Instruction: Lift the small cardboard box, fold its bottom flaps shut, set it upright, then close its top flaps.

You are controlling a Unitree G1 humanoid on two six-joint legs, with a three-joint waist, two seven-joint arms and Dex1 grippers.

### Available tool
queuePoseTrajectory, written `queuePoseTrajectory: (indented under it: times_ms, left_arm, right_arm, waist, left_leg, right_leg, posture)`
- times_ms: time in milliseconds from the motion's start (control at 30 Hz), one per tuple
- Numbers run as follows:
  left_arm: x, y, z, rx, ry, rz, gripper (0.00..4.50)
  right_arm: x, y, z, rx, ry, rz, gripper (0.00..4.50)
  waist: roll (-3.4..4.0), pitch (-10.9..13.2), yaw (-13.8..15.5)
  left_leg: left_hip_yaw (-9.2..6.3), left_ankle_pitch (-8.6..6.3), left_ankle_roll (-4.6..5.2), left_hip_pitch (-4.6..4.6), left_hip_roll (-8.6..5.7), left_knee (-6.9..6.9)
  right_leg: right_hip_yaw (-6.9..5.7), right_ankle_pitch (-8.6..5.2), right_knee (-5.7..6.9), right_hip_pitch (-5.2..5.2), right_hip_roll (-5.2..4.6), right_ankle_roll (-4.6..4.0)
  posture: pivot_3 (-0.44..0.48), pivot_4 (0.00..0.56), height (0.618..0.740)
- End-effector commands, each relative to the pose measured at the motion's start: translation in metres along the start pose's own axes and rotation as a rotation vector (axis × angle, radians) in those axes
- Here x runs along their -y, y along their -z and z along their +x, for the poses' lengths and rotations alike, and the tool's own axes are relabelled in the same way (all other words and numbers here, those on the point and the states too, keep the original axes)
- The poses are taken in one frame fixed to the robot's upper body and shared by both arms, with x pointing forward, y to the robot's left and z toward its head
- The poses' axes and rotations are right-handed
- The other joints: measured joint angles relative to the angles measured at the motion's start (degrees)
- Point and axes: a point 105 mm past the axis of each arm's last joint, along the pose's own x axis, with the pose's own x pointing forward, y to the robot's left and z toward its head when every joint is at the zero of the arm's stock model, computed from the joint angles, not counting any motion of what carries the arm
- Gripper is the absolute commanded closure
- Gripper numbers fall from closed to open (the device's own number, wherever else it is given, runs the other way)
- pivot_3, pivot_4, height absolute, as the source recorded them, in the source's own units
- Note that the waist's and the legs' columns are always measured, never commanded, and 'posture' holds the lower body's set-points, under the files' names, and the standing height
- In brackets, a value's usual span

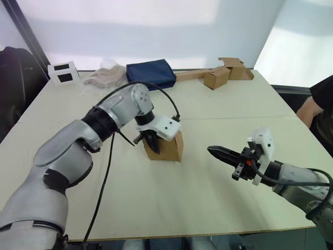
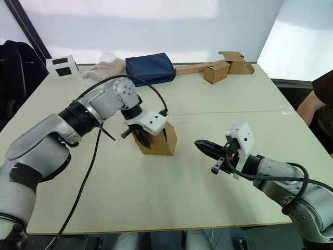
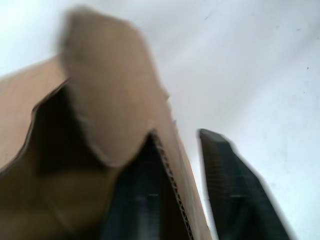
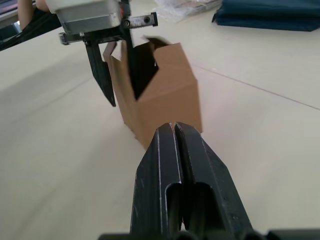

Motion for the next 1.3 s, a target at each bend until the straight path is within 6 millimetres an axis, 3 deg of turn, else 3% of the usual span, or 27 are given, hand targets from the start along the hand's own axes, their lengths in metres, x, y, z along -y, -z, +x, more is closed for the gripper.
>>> queuePoseTrajectory:
  times_ms: [33,167,300,500,600,633,667,800,900,1033,1100,1300]
  left_arm:
    - [-0.009,-0.021,-0.018,0.022,-0.029,0.026,1.56]
    - [-0.012,-0.036,-0.030,0.072,-0.048,0.007,0.12]
    - [-0.014,-0.044,-0.047,0.113,-0.088,-0.017,0.05]
    - [-0.011,-0.040,-0.080,0.222,-0.189,-0.071,0.05]
    - [-0.008,-0.032,-0.094,0.369,-0.238,-0.166,0.83]
    - [-0.008,-0.028,-0.098,0.413,-0.261,-0.190,1.38]
    - [-0.009,-0.024,-0.101,0.448,-0.283,-0.211,1.57]
    - [-0.005,-0.005,-0.105,0.594,-0.373,-0.298,3.29]
    - [-0.002,0.013,-0.105,0.663,-0.457,-0.374,4.33]
    - [0.004,0.040,-0.098,0.759,-0.604,-0.481,4.42]
    - [0.006,0.044,-0.095,0.777,-0.641,-0.493,4.42]
    - [0.016,0.079,-0.064,0.749,-0.749,-0.653,4.42]
  right_arm:
    - [-0.005,-0.006,-0.001,0.023,-0.003,-0.048,4.50]
    - [-0.003,-0.007,0.001,0.034,0.001,-0.052,4.50]
    - [-0.002,-0.010,0.003,0.042,-0.007,-0.057,4.50]
    - [0.006,-0.016,0.008,0.070,0.004,-0.081,4.50]
    - [0.021,-0.013,0.019,0.050,0.068,-0.110,4.50]
    - [0.026,-0.011,0.023,0.036,0.088,-0.122,4.50]
    - [0.030,-0.008,0.027,0.021,0.102,-0.128,4.50]
    - [0.037,0.001,0.039,-0.023,0.106,-0.147,4.50]
    - [0.039,0.004,0.044,-0.038,0.100,-0.148,4.50]
    - [0.047,0.011,0.053,-0.070,0.106,-0.156,4.50]
    - [0.048,0.012,0.056,-0.071,0.108,-0.158,4.50]
    - [0.055,0.027,0.076,-0.119,0.141,-0.165,4.50]
  waist:
    - [0.00,0.00,-0.09]
    - [0.00,0.00,-0.23]
    - [0.01,0.00,-0.39]
    - [0.02,0.01,-0.36]
    - [0.02,0.01,-0.35]
    - [0.02,0.01,-0.36]
    - [0.04,0.00,-0.36]
    - [0.04,0.00,-0.37]
    - [0.04,0.00,-0.35]
    - [0.04,-0.01,-0.47]
    - [0.04,0.00,-0.40]
    - [0.03,-0.01,-0.32]
  left_leg:
    - [0.00,0.00,0.00,0.00,-0.01,0.00]
    - [-0.03,0.00,0.00,0.00,0.00,0.00]
    - [-0.04,0.00,0.00,0.05,0.01,0.00]
    - [-0.08,0.00,0.00,0.08,0.05,0.00]
    - [-0.08,0.00,0.00,0.07,0.05,0.00]
    - [-0.06,0.00,0.00,0.07,0.05,0.01]
    - [-0.04,0.00,0.00,0.06,0.05,0.02]
    - [0.02,0.01,0.00,0.08,0.03,0.03]
    - [0.02,0.01,0.00,0.06,0.05,0.02]
    - [-0.02,0.01,0.00,0.06,0.06,0.02]
    - [-0.01,0.01,0.00,0.09,0.06,0.02]
    - [0.04,0.04,-0.05,0.15,0.01,0.08]
  right_leg:
    - [0.01,0.00,0.00,0.00,0.00,0.00]
    - [0.00,0.00,0.02,0.00,0.03,0.03]
    - [0.00,0.00,0.08,0.00,0.07,0.04]
    - [0.00,0.00,0.14,-0.01,0.14,0.03]
    - [-0.02,0.02,0.14,-0.01,0.13,0.06]
    - [-0.01,0.02,0.14,-0.01,0.12,0.07]
    - [-0.01,0.02,0.14,-0.02,0.11,0.06]
    - [-0.02,0.07,0.18,-0.02,0.11,0.15]
    - [-0.04,0.10,0.21,-0.06,0.11,0.22]
    - [-0.05,0.12,0.28,-0.08,0.09,0.25]
    - [-0.04,0.13,0.35,-0.08,0.06,0.26]
    - [-0.08,0.13,0.63,-0.09,0.02,0.26]
  posture:
    - [0.000,0.150,0.740]
    - [0.000,0.150,0.740]
    - [0.000,0.150,0.740]
    - [0.000,0.150,0.740]
    - [0.000,0.150,0.740]
    - [0.000,0.150,0.740]
    - [0.000,0.150,0.740]
    - [0.000,0.150,0.740]
    - [0.000,0.150,0.740]
    - [0.000,0.150,0.740]
    - [0.000,0.150,0.740]
    - [0.000,0.150,0.740]
